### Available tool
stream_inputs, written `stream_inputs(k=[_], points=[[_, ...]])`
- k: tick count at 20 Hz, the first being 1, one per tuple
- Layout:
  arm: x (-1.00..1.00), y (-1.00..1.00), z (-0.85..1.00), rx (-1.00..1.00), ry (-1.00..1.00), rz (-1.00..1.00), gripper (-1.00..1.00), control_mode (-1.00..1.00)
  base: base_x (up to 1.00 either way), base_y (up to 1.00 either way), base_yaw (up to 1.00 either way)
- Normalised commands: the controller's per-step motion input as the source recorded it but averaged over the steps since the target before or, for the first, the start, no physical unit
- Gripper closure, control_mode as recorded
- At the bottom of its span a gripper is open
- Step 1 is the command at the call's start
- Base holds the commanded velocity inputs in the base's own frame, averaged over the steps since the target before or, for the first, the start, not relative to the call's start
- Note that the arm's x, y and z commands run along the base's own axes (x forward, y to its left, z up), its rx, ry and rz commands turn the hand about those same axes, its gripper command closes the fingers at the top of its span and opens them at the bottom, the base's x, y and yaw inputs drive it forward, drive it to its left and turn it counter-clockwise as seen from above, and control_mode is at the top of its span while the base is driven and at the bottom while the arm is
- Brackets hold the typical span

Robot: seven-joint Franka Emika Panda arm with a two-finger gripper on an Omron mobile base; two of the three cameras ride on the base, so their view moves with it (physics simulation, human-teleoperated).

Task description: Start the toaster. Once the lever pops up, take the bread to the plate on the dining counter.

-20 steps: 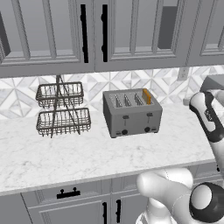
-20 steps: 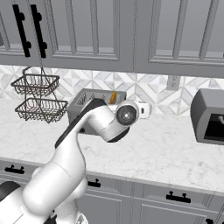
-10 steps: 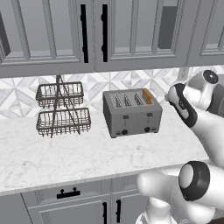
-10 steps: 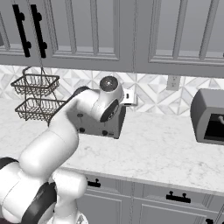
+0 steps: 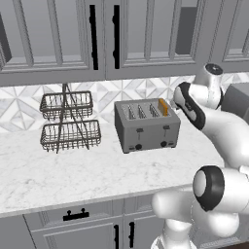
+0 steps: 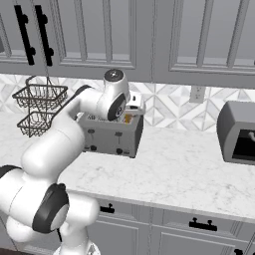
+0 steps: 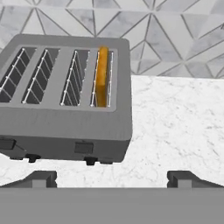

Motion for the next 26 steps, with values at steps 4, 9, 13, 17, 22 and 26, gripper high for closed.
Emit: stream_inputs(k=[4,9,13,17,22,26], points=[[-0.02,0.31,-0.46,-0.02,-0.13,0.00,-1.00,-1.00,0.00,0.00,0.00],[-0.03,0.10,-0.21,0.02,-0.20,0.00,-1.00,-1.00,0.00,0.00,0.00],[0.08,0.00,-0.01,0.09,-0.14,0.00,-1.00,-1.00,0.00,0.00,0.00],[0.15,0.00,0.00,0.06,0.04,0.00,-1.00,-1.00,0.00,0.00,0.00],[0.38,0.01,-0.01,0.01,0.05,0.00,-1.00,-1.00,0.00,0.00,0.00],[0.38,0.00,-0.01,0.00,0.00,0.00,-1.00,-1.00,0.00,0.00,0.00]])
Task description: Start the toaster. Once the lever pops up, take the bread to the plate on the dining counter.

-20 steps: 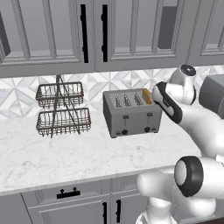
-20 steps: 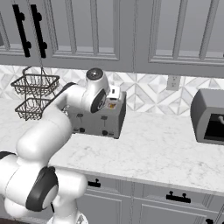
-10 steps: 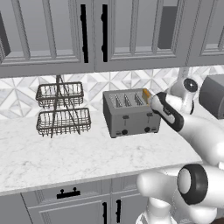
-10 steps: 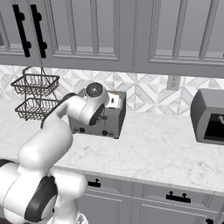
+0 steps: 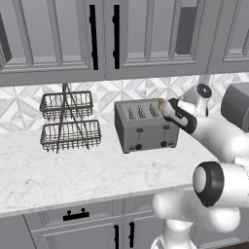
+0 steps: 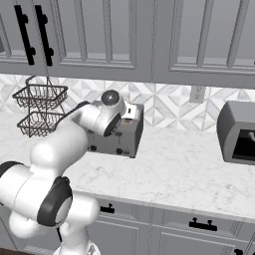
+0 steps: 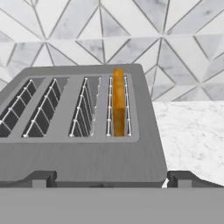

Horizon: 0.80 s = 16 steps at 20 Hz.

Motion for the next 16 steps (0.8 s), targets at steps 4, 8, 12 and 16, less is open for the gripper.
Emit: stream_inputs(k=[4,8,12,16], points=[[0.26,0.00,-0.23,0.00,-0.02,0.00,-1.00,-1.00,0.00,0.00,0.00],[0.19,0.00,-0.24,0.00,-0.05,0.00,-1.00,-1.00,0.00,0.00,0.00],[0.27,0.00,-0.15,0.00,0.00,0.00,-1.00,-1.00,0.00,0.00,0.00],[0.28,0.00,-0.14,0.00,0.00,0.00,-1.00,-1.00,0.00,0.00,0.00]])
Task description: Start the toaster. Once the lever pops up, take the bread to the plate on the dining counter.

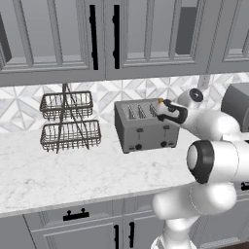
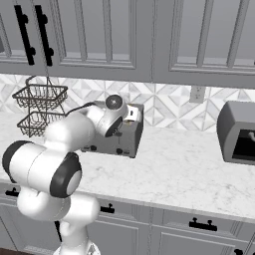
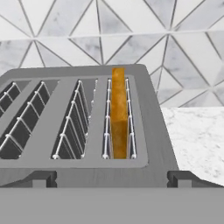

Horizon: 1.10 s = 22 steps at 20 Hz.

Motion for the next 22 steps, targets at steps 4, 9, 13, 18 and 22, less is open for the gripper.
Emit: stream_inputs(k=[4,9,13,18,22], points=[[0.23,0.00,-0.09,0.00,0.00,0.00,-1.00,-1.00,0.00,0.00,0.00],[0.23,0.00,-0.07,0.00,0.00,0.00,-1.00,-1.00,0.00,0.00,0.00],[0.21,0.00,-0.04,0.00,0.00,0.00,-1.00,-1.00,0.00,0.00,0.00],[0.17,0.00,-0.04,0.00,0.00,0.00,-1.00,-1.00,0.00,0.00,0.00],[0.13,-0.02,-0.06,0.00,0.00,0.00,-1.00,-1.00,0.00,0.00,0.00]])
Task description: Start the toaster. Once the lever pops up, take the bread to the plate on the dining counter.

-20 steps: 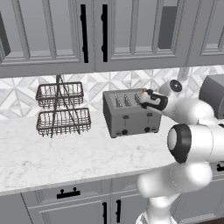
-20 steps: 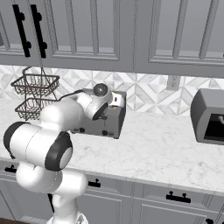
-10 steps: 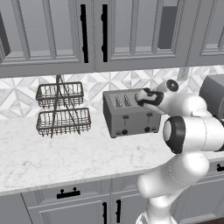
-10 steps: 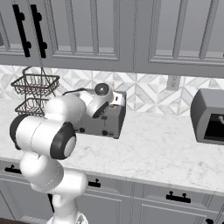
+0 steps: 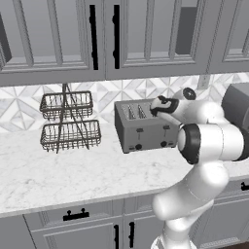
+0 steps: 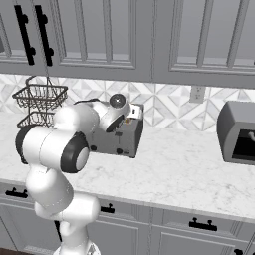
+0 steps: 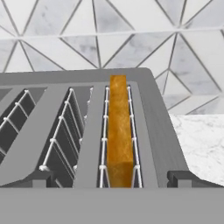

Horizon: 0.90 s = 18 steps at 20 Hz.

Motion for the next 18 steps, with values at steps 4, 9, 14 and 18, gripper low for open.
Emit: stream_inputs(k=[4,9,14,18], points=[[0.09,0.00,-0.08,0.00,0.00,0.00,-1.00,-1.00,0.00,0.00,0.00],[0.05,0.00,-0.08,0.00,0.00,0.00,-1.00,-1.00,0.00,0.00,0.00],[0.06,-0.01,-0.05,0.00,0.00,0.00,-1.00,-1.00,0.00,0.00,0.00],[0.05,-0.01,-0.02,0.00,0.00,0.00,1.00,-1.00,0.00,0.00,0.00]])
